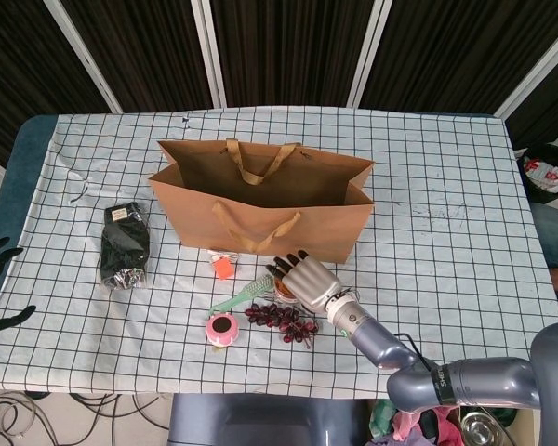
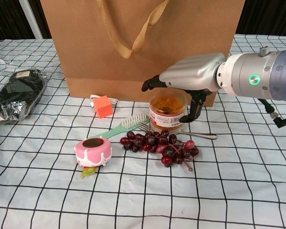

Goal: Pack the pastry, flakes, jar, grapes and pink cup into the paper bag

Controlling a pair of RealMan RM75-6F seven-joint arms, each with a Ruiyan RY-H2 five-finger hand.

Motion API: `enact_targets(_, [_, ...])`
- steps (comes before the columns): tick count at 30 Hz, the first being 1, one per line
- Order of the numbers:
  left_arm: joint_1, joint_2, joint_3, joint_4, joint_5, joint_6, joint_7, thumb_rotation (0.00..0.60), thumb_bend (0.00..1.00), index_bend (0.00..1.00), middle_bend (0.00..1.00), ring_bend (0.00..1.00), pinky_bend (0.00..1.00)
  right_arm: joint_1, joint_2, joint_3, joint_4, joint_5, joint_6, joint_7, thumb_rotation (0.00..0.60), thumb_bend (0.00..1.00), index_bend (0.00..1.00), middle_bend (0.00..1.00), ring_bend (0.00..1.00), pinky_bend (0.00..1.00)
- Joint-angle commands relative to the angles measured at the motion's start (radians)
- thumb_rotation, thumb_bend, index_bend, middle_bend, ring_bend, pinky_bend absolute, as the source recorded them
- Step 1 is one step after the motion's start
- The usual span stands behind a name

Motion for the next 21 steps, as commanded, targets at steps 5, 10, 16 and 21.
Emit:
enact_targets(5, [-0.001, 0.001, 0.001, 0.0, -0.002, -0.005, 0.0, 0.6, 0.03, 0.2, 0.08, 0.02, 0.11, 0.026, -0.029, -0.007, 0.042, 0.026, -0.006, -0.009, 0.6, 0.24, 0.07, 0.12, 0.16, 0.19])
enact_targets(10, [-0.001, 0.002, 0.001, 0.0, -0.002, -0.006, -0.001, 0.6, 0.03, 0.2, 0.08, 0.02, 0.11, 0.039, -0.042, -0.015, 0.055, 0.037, -0.01, -0.014, 0.6, 0.24, 0.08, 0.14, 0.18, 0.19])
enact_targets(16, [-0.002, 0.003, 0.003, -0.001, -0.001, -0.01, -0.001, 0.6, 0.03, 0.2, 0.08, 0.02, 0.11, 0.053, -0.061, -0.028, 0.075, 0.038, -0.012, -0.028, 0.6, 0.24, 0.11, 0.17, 0.2, 0.21])
enact_targets(21, [-0.003, 0.004, 0.003, -0.001, -0.002, -0.012, -0.001, 0.6, 0.03, 0.2, 0.08, 0.02, 0.12, 0.061, -0.073, -0.038, 0.087, 0.036, -0.008, -0.04, 0.6, 0.27, 0.14, 0.23, 0.24, 0.23])
